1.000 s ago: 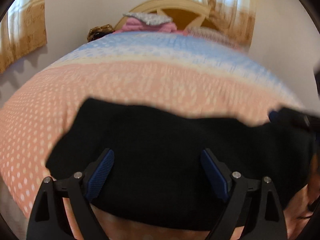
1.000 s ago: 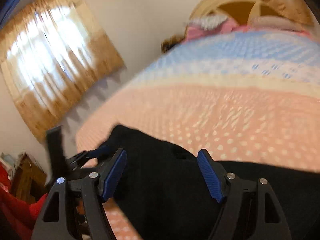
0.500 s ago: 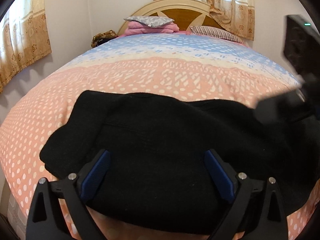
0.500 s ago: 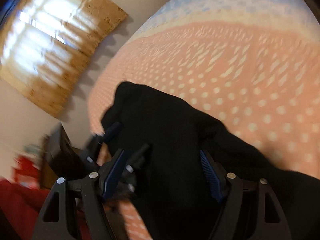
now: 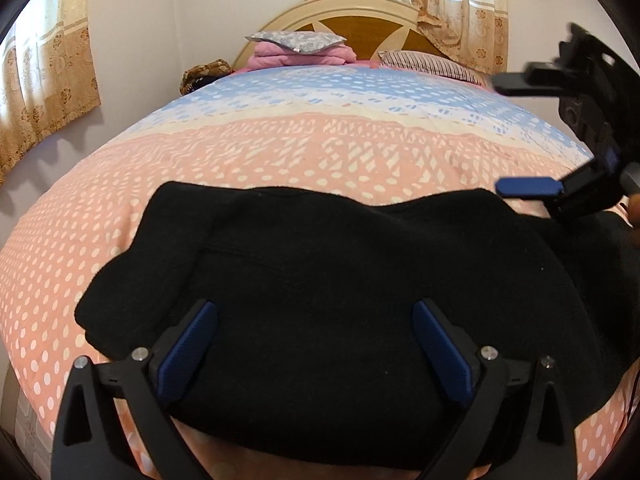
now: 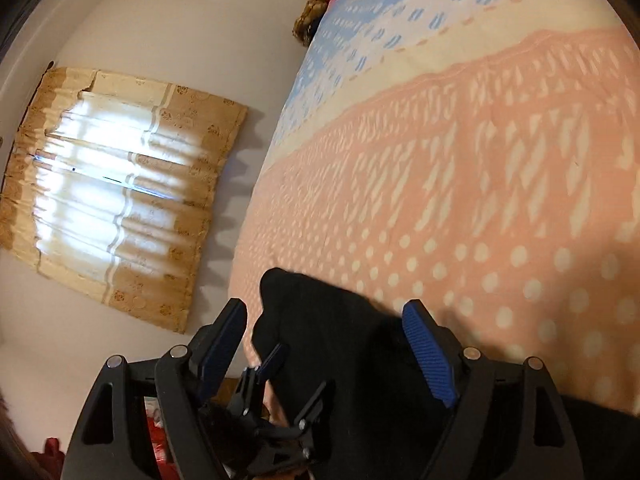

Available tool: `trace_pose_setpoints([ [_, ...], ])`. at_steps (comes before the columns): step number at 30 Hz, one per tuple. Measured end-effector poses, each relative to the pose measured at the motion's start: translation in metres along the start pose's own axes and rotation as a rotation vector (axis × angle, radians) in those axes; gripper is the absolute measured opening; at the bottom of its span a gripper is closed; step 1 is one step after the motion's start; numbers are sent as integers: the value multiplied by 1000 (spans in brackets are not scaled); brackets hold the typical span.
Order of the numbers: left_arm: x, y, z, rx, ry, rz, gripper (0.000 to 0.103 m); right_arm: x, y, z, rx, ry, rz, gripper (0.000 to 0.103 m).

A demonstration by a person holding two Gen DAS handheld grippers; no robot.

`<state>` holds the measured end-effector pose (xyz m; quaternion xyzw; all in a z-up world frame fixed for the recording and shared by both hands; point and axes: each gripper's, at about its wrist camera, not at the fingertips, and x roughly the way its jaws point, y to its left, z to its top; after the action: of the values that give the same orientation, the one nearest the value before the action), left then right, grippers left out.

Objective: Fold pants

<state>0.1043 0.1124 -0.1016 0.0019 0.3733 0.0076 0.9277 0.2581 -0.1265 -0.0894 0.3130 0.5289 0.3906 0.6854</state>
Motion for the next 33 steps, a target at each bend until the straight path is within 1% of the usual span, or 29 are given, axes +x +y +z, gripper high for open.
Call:
trace_pose_setpoints([
  [2, 0, 0, 0, 0, 0, 0, 101, 2, 6, -5, -26, 47, -11, 82],
  [5, 0, 0, 0, -1, 0, 0, 102, 6, 21, -17, -106, 128, -91, 82],
  [6, 0, 0, 0, -1, -1, -1, 102, 9, 24, -19, -132, 148, -145, 82],
  [7, 0, 0, 0, 0, -1, 0, 102, 12, 30, -21, -195, 144, -246, 82],
  [8, 0, 0, 0, 0, -2, 1, 102, 13, 32, -21, -227, 141, -275, 82],
  [9, 0, 0, 0, 0, -2, 0, 102, 19, 31, -24, -243, 151, -281, 82],
  [11, 0, -1, -1, 0, -1, -1, 102, 29, 29, -26, -223, 179, -270, 82],
  [12, -1, -1, -1, -1, -2, -1, 102, 33, 31, -29, -238, 193, -279, 82],
  [14, -1, -1, -1, -1, -3, -1, 102, 40, 35, -37, -292, 247, -315, 82],
  [17, -1, -1, -1, -2, -6, 1, 102, 49, 38, -38, -302, 310, -321, 82],
  [18, -1, -1, -1, -2, -7, 1, 102, 54, 38, -36, -283, 314, -309, 82],
  [20, -2, -2, -1, -3, -7, 0, 102, 60, 25, -32, -210, 310, -228, 83],
  [22, -2, -2, -1, -3, -7, 0, 102, 72, 17, -25, -143, 280, -134, 83],
  [23, -2, -3, -1, -3, -8, 0, 102, 73, 17, -22, -120, 256, -107, 83],
  [24, -2, -2, -1, -3, -8, 0, 102, 72, 13, -18, -86, 213, -77, 83],
  [28, -2, -3, -1, -7, -10, -6, 102, 55, -10, 2, 92, 66, 94, 81],
  [30, -2, -4, -1, -6, -9, -4, 102, 45, -22, 9, 158, 29, 158, 81],
  [31, -2, -5, -1, -3, -8, -2, 102, 43, -25, 11, 163, 31, 169, 80],
  [33, -1, -6, -1, -1, -3, 1, 102, 44, -23, 11, 116, 60, 130, 76],
])
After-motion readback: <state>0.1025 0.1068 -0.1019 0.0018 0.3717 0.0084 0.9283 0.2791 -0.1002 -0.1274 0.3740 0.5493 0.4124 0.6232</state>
